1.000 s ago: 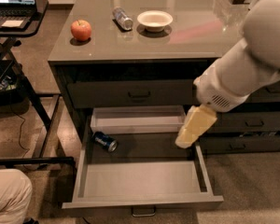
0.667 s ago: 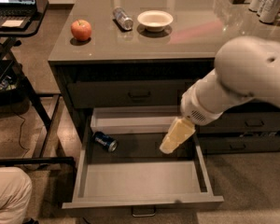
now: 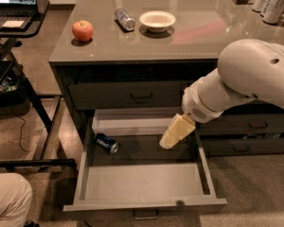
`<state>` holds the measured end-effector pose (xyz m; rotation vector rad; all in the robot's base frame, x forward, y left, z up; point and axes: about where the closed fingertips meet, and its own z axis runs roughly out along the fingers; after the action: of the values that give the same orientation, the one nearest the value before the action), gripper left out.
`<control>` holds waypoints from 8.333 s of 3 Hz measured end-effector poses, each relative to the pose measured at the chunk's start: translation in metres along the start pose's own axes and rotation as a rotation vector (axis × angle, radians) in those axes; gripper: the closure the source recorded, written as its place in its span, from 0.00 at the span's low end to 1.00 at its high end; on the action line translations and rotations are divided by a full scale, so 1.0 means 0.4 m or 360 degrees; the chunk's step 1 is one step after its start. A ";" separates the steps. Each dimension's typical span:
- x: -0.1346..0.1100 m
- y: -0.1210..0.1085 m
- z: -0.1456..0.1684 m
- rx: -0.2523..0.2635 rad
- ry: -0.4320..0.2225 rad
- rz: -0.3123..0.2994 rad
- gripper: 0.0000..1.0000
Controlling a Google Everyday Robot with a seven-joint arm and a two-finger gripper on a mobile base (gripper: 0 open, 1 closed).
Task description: Pick pepsi can from middle drawer and place on counter
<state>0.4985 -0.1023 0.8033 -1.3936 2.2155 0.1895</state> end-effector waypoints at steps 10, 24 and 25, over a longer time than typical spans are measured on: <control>-0.088 0.047 0.952 -0.0231 -0.0511 0.0228 0.00; 0.008 0.046 0.706 -0.0297 -0.0293 0.0066 1.00; -0.002 0.019 0.535 -0.0286 -0.0219 -0.0090 1.00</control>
Offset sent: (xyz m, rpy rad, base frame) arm 0.0797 0.0144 -0.1451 0.1473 -0.0765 -0.0964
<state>0.5660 -0.0174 0.6187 -1.4879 2.0858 0.4606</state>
